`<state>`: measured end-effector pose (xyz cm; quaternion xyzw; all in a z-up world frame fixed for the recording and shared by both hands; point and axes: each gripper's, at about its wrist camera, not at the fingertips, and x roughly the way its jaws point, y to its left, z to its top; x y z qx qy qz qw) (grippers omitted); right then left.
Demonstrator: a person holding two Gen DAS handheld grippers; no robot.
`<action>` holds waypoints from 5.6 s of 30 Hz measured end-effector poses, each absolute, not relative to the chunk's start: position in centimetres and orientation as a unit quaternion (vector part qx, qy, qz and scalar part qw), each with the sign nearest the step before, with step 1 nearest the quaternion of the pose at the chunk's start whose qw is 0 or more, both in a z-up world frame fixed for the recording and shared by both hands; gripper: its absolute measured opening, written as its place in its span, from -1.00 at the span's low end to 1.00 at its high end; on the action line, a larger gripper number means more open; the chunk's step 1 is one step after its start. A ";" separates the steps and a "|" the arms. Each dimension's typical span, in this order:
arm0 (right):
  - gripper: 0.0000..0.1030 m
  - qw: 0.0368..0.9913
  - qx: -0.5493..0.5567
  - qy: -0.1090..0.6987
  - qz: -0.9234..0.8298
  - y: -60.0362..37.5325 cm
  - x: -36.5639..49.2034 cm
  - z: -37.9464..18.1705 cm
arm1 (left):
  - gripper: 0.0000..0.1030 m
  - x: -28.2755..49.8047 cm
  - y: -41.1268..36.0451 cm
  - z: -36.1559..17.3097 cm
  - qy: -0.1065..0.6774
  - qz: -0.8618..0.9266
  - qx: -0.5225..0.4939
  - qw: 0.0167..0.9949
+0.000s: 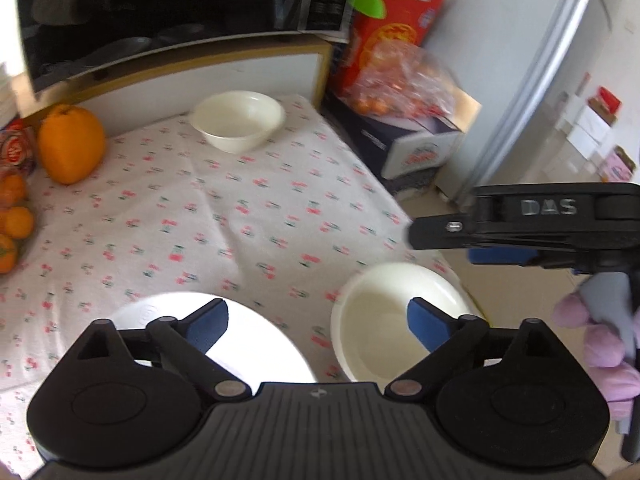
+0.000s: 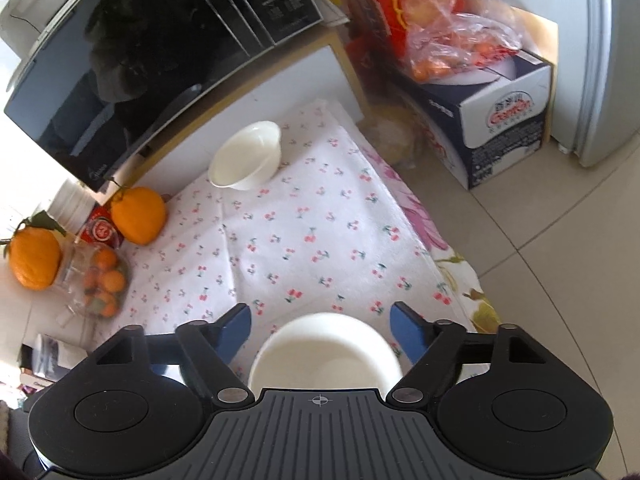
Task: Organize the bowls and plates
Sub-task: 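Move both grippers to the rim of the second cream bowl, then close both grippers on the second cream bowl rim, then lift the second cream bowl and carry it over the first bowl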
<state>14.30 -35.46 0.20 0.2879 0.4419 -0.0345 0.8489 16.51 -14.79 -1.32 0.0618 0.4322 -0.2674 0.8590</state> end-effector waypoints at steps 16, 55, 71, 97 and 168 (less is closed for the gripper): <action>0.64 0.842 0.320 0.434 0.030 -35.7 24.5 0.6 | 0.93 25.9 -11.9 -0.6 0.441 -0.173 -0.011 0.881; -0.71 0.817 0.446 0.358 0.068 -38.4 35.2 -9.4 | -0.74 37.6 -14.9 -6.0 0.403 -0.167 -0.092 0.895; -0.80 0.827 0.436 0.348 0.071 -38.4 34.0 -7.2 | -0.83 35.7 -15.1 -4.5 0.403 -0.152 -0.068 0.900; -0.80 0.848 0.381 0.364 0.063 -35.4 21.9 3.2 | -0.80 23.8 -12.8 2.4 0.395 -0.156 -0.079 0.902; -0.71 0.847 0.210 0.486 -0.041 -34.1 9.0 -2.2 | -0.57 10.8 -16.0 -4.4 0.469 -0.229 -0.009 0.853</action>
